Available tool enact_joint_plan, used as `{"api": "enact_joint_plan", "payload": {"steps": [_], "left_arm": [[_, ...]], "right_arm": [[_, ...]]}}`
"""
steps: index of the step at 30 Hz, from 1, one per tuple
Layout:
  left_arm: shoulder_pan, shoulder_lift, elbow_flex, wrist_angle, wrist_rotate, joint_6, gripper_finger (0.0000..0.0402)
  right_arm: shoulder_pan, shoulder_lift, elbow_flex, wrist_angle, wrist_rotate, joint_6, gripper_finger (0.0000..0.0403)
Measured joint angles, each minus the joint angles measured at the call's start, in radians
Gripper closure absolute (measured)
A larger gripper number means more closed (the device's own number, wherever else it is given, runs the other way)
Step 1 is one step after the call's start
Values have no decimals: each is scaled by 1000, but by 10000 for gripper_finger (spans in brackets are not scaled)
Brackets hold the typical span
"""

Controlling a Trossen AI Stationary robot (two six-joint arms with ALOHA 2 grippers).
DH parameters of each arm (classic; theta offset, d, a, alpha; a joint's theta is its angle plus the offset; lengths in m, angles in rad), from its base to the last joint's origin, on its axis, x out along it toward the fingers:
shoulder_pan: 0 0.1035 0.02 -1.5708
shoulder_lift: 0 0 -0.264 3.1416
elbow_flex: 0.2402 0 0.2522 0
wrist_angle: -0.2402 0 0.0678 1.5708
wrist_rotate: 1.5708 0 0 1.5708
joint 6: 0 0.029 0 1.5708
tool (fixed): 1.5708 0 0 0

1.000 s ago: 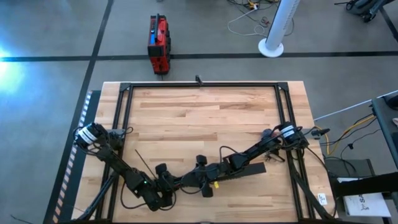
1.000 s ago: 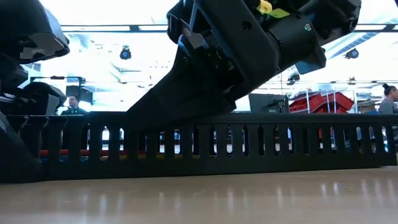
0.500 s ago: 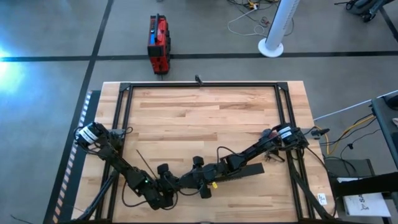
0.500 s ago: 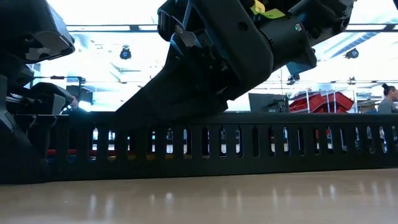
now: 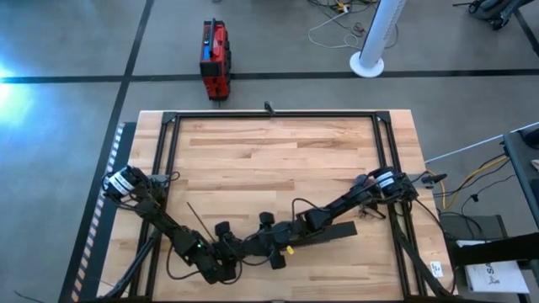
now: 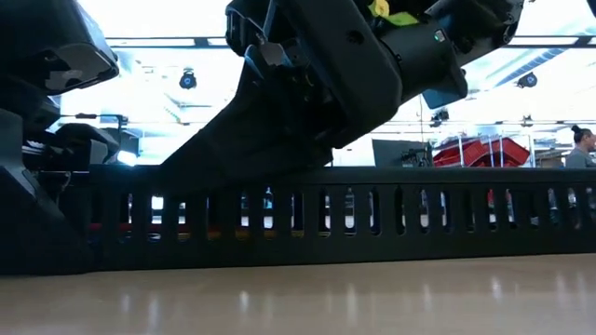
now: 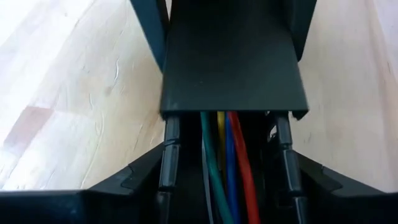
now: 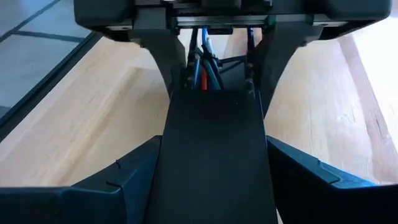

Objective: Ziptie cables
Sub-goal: Close the cable duct using the cable lid

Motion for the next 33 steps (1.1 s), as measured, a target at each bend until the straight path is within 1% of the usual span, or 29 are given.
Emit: {"api": "enact_joint_plan", "payload": {"steps": [4, 6, 8, 11, 13, 17, 21, 24, 28, 33], "left_arm": [[2, 0, -1, 40, -26, 37, 182], [11, 0, -1, 75, -22, 66, 185], [25, 1, 0, 116, -16, 89, 188], [43, 2, -1, 150, -16, 120, 187], [56, 2, -2, 171, -9, 150, 185], [78, 0, -2, 198, 9, 209, 187], [90, 2, 25, 195, 31, 262, 179], [91, -13, 36, 136, 56, 255, 159], [88, -55, 57, 22, 103, 209, 133], [75, -126, 75, -143, 177, 119, 123]], "right_arm": [[1, 0, 0, -1, 72, 31, 172], [-1, 0, 1, -1, 82, 36, 173], [-3, 0, 7, -1, 74, 27, 171], [-8, 0, 12, -5, 7, 1, 164], [-7, 0, 14, -10, 8, 1, 163], [-2, -1, 13, -29, 93, 25, 167], [-3, -5, 17, -52, 119, 30, 172], [-5, -5, 14, -62, 129, 30, 168], [-5, -5, 13, -72, 130, 30, 166], [-6, -5, 12, -83, 132, 37, 174]]}}
